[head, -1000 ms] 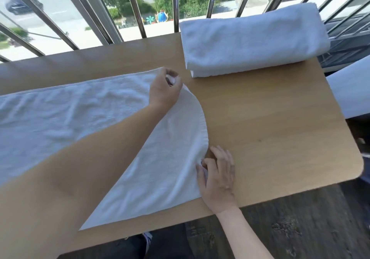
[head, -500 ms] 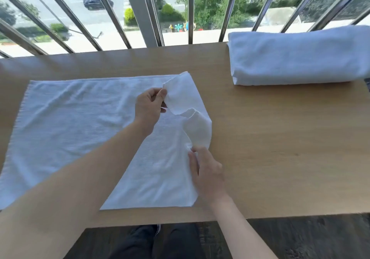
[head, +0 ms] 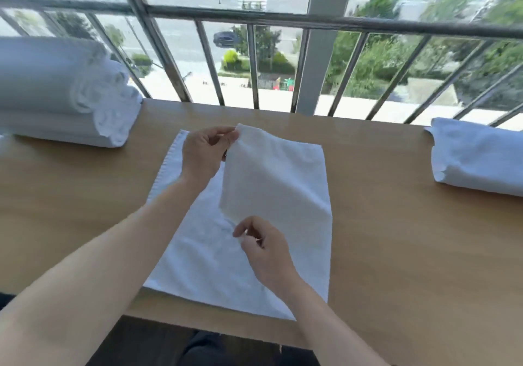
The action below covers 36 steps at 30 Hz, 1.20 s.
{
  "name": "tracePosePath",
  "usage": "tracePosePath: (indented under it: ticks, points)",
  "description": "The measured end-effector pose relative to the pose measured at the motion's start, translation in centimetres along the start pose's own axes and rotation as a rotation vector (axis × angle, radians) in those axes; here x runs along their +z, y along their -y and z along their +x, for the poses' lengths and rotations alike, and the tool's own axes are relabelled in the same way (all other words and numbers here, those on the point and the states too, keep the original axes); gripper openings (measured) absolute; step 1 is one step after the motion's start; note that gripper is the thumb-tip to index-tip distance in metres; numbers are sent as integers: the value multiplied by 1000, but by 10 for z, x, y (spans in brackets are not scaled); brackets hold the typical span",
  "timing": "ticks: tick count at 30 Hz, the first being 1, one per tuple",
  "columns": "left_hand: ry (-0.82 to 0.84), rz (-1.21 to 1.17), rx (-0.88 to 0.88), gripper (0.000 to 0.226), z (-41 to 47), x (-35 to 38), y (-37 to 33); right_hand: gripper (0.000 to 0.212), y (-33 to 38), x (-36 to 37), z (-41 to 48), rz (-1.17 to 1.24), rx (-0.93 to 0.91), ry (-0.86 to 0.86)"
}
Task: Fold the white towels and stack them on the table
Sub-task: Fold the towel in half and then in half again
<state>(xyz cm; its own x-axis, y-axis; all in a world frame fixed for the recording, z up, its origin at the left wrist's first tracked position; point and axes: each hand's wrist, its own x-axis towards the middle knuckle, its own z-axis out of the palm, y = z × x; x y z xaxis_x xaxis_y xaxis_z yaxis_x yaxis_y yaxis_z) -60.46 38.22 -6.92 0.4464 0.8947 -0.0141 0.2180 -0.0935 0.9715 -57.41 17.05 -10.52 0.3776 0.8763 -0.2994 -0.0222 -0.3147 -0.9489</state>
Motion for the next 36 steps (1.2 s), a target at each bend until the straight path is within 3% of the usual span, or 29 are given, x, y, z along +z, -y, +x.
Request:
tracePosePath:
  ticks: [3,10,17,22,29,36]
  points:
    - [11,21,-5,22,30,-55,7,21,31,49,26,0,9,63]
    - [36,65,-98,7,103,-129,50,21,63,140,74,-29,140,351]
    - [42,324,-158,24,147,-157,129,17,34,197,104,-72,323,372]
    - [34,394,-166,28,155,-160,165,17,4,216,105,-190,311,362]
    - [22,282,-212,29,132,-164,163,21,-5,234,110,-510,160,437]
    - [144,297,-281,35,42,-202,170,16,-6,239,112,-585,140,427]
